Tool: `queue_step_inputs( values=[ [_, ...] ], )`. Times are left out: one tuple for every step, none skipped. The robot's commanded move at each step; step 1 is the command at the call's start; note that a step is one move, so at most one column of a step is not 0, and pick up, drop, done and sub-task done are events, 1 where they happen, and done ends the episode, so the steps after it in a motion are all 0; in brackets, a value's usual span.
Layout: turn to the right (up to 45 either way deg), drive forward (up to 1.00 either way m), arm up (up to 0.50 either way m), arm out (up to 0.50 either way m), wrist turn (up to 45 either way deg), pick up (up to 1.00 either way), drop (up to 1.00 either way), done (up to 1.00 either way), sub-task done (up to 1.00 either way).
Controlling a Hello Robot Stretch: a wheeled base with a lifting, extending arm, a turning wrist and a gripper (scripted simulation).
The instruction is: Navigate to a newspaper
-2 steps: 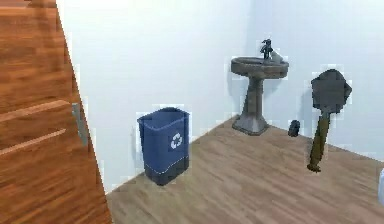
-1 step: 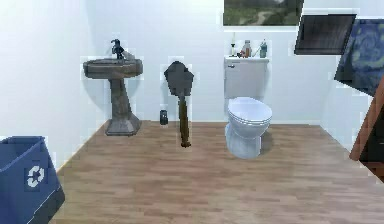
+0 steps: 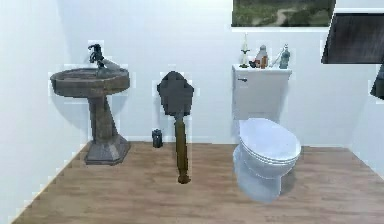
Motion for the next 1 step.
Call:
queue_step_inputs(
  values=[
    [30.0, 0.0, 0.0, 0.0, 0.0, 0.0, 0.0, 0.0, 0.0]
  ],
)
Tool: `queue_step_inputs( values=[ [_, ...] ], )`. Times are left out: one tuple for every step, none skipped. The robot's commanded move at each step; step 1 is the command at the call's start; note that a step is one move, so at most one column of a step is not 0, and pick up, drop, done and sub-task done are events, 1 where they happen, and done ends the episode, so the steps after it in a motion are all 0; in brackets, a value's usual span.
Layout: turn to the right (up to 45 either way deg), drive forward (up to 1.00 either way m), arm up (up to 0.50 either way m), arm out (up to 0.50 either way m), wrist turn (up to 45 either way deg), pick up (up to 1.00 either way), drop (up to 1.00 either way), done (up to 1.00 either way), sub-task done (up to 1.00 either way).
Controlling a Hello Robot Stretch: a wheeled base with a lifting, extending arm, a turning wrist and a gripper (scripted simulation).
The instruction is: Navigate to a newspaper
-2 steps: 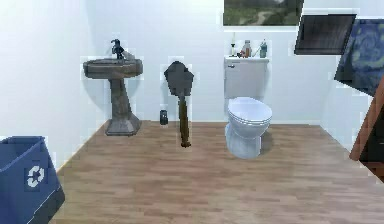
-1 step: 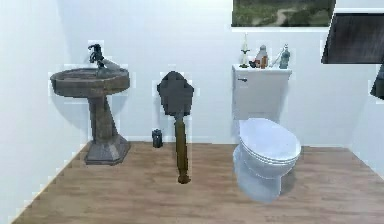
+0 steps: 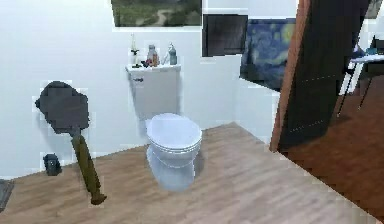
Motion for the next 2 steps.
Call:
queue_step_inputs(
  values=[
    [0.0, 0.5, 0.0, 0.0, 0.0, 0.0, 0.0, 0.0, 0.0],
    [45.0, 0.0, 0.0, 0.0, 0.0, 0.0, 0.0, 0.0, 0.0]
  ],
)
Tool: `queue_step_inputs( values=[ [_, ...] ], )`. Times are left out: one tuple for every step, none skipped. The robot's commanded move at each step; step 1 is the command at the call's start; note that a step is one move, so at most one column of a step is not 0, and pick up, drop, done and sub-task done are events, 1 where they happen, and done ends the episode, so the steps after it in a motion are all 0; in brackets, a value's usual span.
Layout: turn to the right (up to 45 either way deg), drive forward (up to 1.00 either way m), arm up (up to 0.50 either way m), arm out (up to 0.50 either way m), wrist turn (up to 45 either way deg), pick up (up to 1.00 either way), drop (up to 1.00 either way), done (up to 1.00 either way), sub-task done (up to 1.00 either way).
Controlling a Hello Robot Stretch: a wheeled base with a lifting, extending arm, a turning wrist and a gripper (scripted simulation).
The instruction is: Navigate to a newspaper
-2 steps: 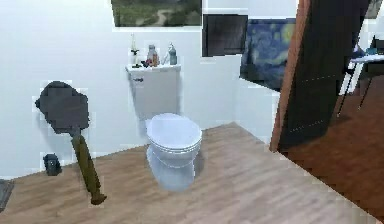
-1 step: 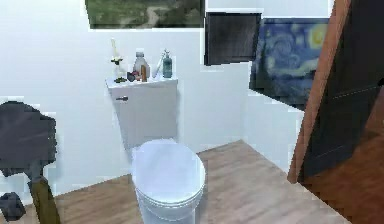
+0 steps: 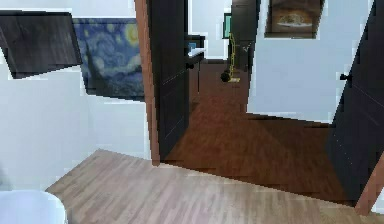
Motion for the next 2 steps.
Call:
queue_step_inputs(
  values=[
    [6.0, 0.0, 0.0, 0.0, 0.0, 0.0, 0.0, 0.0, 0.0],
    [3.0, 0.0, 0.0, 0.0, 0.0, 0.0, 0.0, 0.0, 0.0]
  ],
)
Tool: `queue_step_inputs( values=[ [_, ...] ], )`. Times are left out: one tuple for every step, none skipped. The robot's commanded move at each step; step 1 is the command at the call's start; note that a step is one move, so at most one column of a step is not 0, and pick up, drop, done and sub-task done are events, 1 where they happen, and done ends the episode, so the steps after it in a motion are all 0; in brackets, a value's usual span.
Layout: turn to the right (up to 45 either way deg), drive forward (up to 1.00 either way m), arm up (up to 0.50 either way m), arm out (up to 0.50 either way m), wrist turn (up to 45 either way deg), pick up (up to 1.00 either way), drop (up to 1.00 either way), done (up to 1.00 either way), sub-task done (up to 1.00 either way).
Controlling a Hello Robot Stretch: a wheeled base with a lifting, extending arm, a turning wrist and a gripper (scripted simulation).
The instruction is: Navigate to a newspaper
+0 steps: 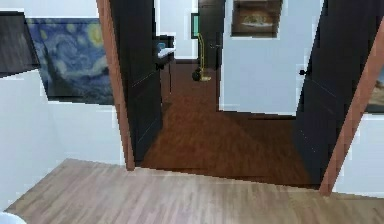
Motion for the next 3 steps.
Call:
queue_step_inputs(
  values=[
    [3.0, 0.0, 0.0, 0.0, 0.0, 0.0, 0.0, 0.0, 0.0],
    [0.0, 1.0, 0.0, 0.0, 0.0, 0.0, 0.0, 0.0, 0.0],
    [0.0, 1.0, 0.0, 0.0, 0.0, 0.0, 0.0, 0.0, 0.0]
  ],
)
